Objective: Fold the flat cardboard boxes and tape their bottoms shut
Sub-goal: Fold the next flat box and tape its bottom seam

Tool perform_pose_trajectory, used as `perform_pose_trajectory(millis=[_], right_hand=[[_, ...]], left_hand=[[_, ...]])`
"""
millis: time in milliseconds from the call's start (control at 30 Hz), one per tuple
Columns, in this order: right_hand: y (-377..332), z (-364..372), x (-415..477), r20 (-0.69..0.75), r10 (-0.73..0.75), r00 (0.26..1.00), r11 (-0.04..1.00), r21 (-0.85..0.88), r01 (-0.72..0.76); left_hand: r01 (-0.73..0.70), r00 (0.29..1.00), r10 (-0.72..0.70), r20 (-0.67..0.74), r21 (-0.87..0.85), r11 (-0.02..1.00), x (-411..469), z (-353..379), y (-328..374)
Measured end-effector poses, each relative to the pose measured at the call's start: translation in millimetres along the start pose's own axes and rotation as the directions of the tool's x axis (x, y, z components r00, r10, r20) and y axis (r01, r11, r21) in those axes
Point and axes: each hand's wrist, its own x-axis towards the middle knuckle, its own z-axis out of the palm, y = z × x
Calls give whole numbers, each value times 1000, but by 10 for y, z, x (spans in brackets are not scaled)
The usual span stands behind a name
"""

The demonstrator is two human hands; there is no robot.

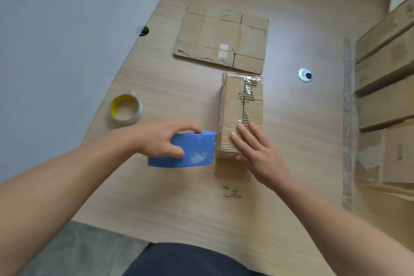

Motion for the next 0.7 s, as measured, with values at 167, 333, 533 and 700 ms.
perform_pose_trajectory(millis=[167, 333, 533, 700], right_hand=[[-3, 44, 11, -26, 1, 1000, 1000, -5, -2], [-7, 61, 18, -13, 11, 1000, 1000, 24, -11], [-23, 30, 20, 14, 50, 999, 997, 61, -51], [-70, 15, 30, 41, 102, 994, 990, 91, -105]], left_hand=[[-56, 997, 55, -53, -15, 998, -184, 126, -178], [-20, 982, 46, -182, 145, 989, -278, 156, -379], [48, 951, 23, -309, 221, 974, 12, 295, -217], [57, 916, 53, -398, 259, 964, 162, 416, -62]])
